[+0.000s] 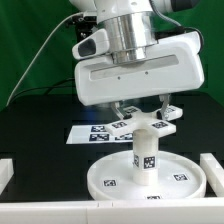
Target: Assemble round table
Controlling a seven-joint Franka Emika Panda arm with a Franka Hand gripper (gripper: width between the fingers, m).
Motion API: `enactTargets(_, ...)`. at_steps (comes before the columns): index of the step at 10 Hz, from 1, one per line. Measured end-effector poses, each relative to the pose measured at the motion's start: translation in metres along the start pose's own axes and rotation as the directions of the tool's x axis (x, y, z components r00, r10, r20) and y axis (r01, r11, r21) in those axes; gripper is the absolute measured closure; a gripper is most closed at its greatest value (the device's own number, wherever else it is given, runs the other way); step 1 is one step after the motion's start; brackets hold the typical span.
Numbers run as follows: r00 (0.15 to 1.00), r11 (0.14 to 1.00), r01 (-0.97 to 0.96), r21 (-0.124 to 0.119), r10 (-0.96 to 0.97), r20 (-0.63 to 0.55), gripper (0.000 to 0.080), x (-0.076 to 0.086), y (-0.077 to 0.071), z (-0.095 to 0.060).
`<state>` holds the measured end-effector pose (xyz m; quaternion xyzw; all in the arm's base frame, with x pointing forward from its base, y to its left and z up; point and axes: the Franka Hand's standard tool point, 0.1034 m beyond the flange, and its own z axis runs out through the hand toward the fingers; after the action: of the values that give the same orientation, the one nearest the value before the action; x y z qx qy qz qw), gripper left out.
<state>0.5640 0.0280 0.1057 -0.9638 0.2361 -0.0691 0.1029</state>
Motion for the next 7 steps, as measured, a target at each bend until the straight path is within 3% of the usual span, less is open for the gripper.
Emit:
enactTargets(3,0.98,0.98,-0.201,0.007,0.201,0.004,0.0344,-0.0006,-0.0001,-0.0001)
enactTargets(5,0.914,0.914,-0.405,0.034,0.405,0.001,0.0344,-0.0015,0.0002,-0.0002)
enactTargets(6,0.925,0.925,-0.38,0.034,0.38,0.002,0.0344,-0.0019,-0.0004,-0.0003)
enactTargets(7,0.925,0.924,-0.38,0.033,0.38,0.002,0.0244,-0.0019,-0.0002,-0.0002)
